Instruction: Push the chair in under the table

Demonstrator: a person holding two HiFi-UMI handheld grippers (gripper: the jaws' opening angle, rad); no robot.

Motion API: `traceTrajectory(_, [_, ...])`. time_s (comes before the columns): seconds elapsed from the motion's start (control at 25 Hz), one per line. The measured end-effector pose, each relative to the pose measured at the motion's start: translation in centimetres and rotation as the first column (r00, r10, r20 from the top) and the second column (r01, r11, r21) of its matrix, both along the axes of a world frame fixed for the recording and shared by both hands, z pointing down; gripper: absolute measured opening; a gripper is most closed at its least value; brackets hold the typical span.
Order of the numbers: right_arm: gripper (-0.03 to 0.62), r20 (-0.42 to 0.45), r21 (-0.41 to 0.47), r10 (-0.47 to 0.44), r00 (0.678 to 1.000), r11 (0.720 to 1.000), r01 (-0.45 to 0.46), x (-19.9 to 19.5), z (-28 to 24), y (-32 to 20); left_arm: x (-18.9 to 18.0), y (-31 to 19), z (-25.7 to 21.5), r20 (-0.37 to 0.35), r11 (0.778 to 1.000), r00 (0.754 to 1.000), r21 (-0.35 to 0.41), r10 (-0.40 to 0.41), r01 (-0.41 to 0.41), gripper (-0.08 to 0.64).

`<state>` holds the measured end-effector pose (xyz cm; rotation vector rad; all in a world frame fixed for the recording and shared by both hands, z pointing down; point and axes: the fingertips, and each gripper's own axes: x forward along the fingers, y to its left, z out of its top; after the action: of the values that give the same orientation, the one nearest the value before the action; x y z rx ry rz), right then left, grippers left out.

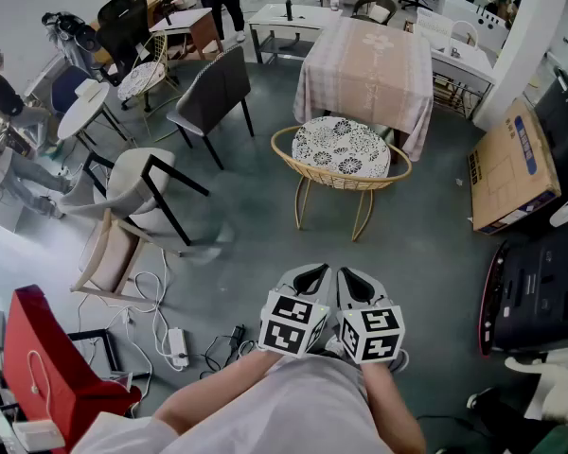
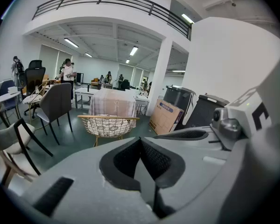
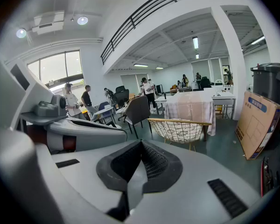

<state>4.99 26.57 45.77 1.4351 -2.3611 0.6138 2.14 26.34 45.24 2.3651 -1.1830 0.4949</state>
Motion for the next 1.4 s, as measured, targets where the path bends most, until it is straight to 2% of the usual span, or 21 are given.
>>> traceTrajectory(0.44, [0.003, 0.004, -0.02, 0.013, 1.0, 1.0, -0.013, -2.3, 0.3, -0.1, -2.7, -0.1, 0.6, -0.008, 1.0, 1.0, -0.02, -0.001, 0.001, 0.004])
traceTrajectory(0.92, [0.003, -0.061, -0.024, 0.038, 0.997, 0.999, -0.039, -7.0, 0.4, -0.8, -8.0, -1.3, 1.3, -0.028, 0.999, 0.999, -0.035, 0.033, -0.034, 0.005])
traceTrajectory(1.4, [0.004, -0.096, -0.011, 0.044, 0.994, 0.999, -0.045, -6.6, 0.2, -3.3, -9.2, -4.4, 1.6, 0.005, 0.997, 0.997, -0.023, 0.072, -0.072, 0.005])
